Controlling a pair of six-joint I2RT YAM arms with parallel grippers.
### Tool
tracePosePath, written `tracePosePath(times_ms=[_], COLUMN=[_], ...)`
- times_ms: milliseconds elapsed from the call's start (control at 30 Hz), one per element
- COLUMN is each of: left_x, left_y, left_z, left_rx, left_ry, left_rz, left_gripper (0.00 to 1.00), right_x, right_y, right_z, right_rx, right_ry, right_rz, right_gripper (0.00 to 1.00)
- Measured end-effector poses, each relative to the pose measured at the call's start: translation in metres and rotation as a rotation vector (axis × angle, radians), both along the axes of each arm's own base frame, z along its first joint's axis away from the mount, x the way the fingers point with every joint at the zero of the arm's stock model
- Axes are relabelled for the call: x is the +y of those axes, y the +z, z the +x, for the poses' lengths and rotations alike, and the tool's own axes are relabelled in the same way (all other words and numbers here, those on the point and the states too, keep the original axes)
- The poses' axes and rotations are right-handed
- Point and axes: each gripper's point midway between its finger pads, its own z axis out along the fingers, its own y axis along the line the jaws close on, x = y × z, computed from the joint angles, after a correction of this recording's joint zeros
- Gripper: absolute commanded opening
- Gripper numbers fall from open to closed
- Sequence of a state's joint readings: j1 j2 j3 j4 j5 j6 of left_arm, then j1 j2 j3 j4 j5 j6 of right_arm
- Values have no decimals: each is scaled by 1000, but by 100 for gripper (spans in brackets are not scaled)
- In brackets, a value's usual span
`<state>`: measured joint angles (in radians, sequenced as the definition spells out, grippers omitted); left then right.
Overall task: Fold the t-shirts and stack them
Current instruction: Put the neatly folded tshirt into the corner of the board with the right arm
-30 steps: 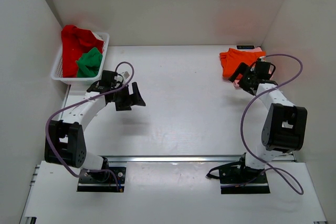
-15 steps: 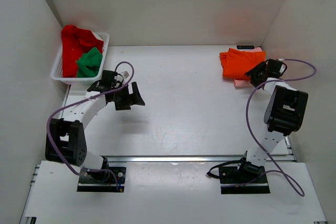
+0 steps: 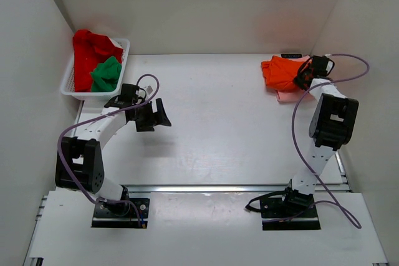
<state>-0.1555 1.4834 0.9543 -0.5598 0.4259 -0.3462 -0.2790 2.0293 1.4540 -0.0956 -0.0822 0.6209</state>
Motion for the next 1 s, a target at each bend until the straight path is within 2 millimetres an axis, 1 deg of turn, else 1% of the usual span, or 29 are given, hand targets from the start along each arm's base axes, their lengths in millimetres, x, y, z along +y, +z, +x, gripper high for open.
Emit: tracePosePath(times_ms=[100,233,333,400,633,733,900,1000], left_x=[0,0,0,0,0,-1,-3,-2], left_y=[0,0,0,0,-4,-4,-6,-7], left_z=[0,1,1,1,-2,-3,-4,-6], left_rx=[0,-6,-8,-8,5,3,6,11], left_ry=[-2,-5,-5,-5,-5,-10,-12,-12], left_rz=[1,1,0,0,1,0,-2,-1], left_gripper=[99,99,99,99,99,99,99,98], right_x=[1,3,-8,-15,-35,-41,-37,-34], right_y=[13,41,56,58,53,48,18,-2], right_z=[7,18,23,22,11,7,-6,-8], right_rx=[18,7,-6,3,58,75,148,201], right_ry=[28,79,83,83,104,110,147,172], right_rz=[-122,-251,-331,-369,-438,-455,-451,-449], right_gripper=[0,0,0,0,0,0,0,0])
